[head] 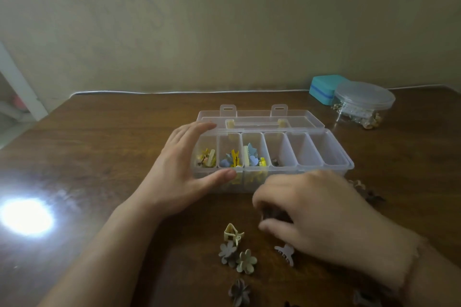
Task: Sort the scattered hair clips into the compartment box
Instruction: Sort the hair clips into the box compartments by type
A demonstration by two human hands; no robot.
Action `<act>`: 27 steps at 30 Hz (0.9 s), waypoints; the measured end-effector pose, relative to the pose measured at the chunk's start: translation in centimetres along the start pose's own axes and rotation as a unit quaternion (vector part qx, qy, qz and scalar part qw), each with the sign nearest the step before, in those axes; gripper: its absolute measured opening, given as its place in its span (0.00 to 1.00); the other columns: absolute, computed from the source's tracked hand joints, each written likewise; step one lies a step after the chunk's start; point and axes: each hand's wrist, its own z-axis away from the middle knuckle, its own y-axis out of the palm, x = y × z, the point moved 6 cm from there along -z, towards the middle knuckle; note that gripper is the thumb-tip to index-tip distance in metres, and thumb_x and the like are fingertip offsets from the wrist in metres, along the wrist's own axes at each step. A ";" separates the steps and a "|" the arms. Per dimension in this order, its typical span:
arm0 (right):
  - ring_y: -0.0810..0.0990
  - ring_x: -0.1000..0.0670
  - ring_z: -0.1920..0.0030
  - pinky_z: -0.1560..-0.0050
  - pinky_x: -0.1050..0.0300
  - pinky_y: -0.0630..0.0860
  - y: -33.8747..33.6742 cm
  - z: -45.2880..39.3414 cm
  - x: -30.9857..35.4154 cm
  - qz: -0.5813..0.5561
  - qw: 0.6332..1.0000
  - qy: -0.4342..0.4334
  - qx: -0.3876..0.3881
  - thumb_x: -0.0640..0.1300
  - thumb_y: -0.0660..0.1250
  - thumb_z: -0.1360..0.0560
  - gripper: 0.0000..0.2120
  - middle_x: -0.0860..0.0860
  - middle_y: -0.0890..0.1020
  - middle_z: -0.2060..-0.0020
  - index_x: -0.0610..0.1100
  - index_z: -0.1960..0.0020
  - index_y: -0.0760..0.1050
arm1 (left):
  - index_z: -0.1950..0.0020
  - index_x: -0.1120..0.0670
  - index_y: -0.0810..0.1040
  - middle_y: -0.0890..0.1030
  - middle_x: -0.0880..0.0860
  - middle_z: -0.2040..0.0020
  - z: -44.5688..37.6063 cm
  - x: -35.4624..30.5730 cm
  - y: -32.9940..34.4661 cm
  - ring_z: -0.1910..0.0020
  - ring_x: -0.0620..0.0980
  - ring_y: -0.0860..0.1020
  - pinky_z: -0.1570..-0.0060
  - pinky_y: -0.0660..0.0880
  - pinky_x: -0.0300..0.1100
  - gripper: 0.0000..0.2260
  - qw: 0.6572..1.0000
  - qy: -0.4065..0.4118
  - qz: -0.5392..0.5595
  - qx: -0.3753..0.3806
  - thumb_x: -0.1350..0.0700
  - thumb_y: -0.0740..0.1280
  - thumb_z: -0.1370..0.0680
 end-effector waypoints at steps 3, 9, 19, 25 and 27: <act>0.74 0.64 0.66 0.67 0.71 0.70 -2.4 0.3 -2.4 -0.068 0.985 0.052 -0.149 0.61 0.63 0.27 0.11 0.64 0.78 0.60 0.58 0.48 0.76 | 0.30 0.40 0.68 0.67 0.30 0.36 0.0 0.1 -0.1 0.30 0.38 0.64 0.34 0.65 0.41 0.33 1.000 0.000 -0.013 0.002 0.29 0.65 0.32; 0.75 0.54 0.49 0.49 0.50 0.74 -1.7 0.0 -5.6 -0.061 0.963 0.169 -0.200 0.57 0.64 0.28 0.15 0.61 0.79 0.54 0.56 0.44 0.80 | 0.32 0.43 0.72 0.72 0.40 0.32 0.0 0.4 -0.1 0.30 0.39 0.66 0.34 0.64 0.40 0.30 1.000 0.011 -0.012 0.000 0.30 0.65 0.30; 0.75 0.60 0.51 0.53 0.57 0.76 -1.8 1.1 -1.6 0.042 0.993 0.107 0.034 0.66 0.58 0.26 0.15 0.62 0.77 0.52 0.60 0.45 0.72 | 0.34 0.43 0.73 0.71 0.39 0.33 0.0 0.3 -0.1 0.31 0.37 0.65 0.36 0.65 0.38 0.29 1.000 0.014 -0.011 -0.001 0.30 0.65 0.30; 0.77 0.52 0.48 0.52 0.51 0.77 0.3 0.5 -0.8 0.079 0.994 0.051 0.056 0.55 0.60 0.22 0.10 0.57 0.79 0.49 0.57 0.42 0.71 | 0.34 0.43 0.73 0.71 0.40 0.33 -0.1 0.3 0.0 0.31 0.37 0.65 0.36 0.66 0.40 0.28 1.000 0.010 -0.007 0.000 0.31 0.64 0.30; 0.77 0.60 0.54 0.55 0.56 0.76 -0.7 0.6 -1.2 0.034 0.998 0.049 0.019 0.59 0.60 0.24 0.10 0.60 0.79 0.55 0.59 0.45 0.73 | 0.35 0.43 0.73 0.71 0.39 0.33 -0.1 0.3 0.0 0.30 0.38 0.65 0.35 0.66 0.41 0.28 1.000 0.009 -0.003 0.001 0.30 0.64 0.30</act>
